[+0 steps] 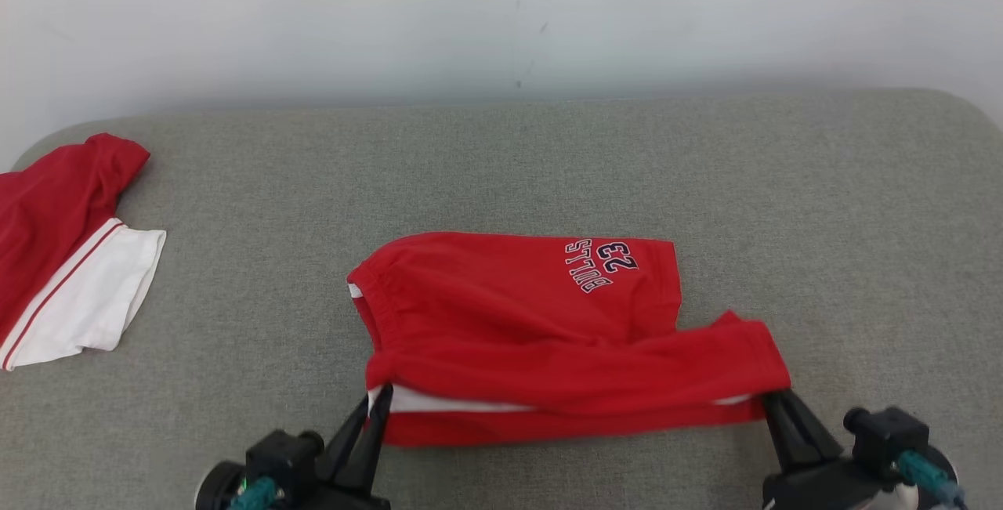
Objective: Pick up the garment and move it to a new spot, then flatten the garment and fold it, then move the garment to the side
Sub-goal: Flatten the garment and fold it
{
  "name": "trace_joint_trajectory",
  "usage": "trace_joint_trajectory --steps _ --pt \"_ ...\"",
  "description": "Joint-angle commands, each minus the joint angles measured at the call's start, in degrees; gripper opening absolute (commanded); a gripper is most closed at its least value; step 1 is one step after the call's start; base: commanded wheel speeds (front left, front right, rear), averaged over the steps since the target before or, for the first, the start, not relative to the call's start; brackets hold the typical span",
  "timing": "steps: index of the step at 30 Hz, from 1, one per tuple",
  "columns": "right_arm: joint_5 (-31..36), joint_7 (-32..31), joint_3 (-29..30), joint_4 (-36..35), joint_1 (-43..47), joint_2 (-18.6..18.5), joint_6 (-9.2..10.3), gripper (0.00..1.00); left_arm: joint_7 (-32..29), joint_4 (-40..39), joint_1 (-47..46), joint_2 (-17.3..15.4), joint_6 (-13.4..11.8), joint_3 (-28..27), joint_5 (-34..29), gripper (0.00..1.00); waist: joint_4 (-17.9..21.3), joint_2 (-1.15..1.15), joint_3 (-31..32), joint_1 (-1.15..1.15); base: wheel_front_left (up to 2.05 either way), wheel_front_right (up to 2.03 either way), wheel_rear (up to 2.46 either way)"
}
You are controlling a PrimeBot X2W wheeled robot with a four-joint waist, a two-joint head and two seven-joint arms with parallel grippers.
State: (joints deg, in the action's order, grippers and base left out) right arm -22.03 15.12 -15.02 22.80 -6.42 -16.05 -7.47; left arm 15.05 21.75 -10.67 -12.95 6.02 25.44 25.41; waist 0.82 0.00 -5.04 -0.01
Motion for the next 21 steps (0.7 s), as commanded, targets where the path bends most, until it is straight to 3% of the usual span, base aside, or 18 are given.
trace_joint_trajectory --steps 1,8,21 --pt "-0.27 0.04 -0.19 -0.24 -1.20 -0.44 -0.06 0.00 0.18 -0.09 -1.30 0.16 0.10 -0.48 -0.35 0.00 -0.01 0.00 0.06 0.01 0.00 0.00 0.00" --pt "-2.20 0.04 -1.53 1.21 -5.60 -0.68 -0.06 0.00 0.18 0.24 -5.03 0.92 0.98 -2.31 -1.15 0.00 0.14 0.00 0.24 0.01 0.00 0.00 0.00" --pt "-4.11 0.02 -5.13 14.05 -9.37 1.55 -0.06 0.00 0.18 10.33 -4.26 3.34 1.44 -1.44 0.43 0.00 0.54 0.00 -0.41 0.01 0.00 0.00 0.00"
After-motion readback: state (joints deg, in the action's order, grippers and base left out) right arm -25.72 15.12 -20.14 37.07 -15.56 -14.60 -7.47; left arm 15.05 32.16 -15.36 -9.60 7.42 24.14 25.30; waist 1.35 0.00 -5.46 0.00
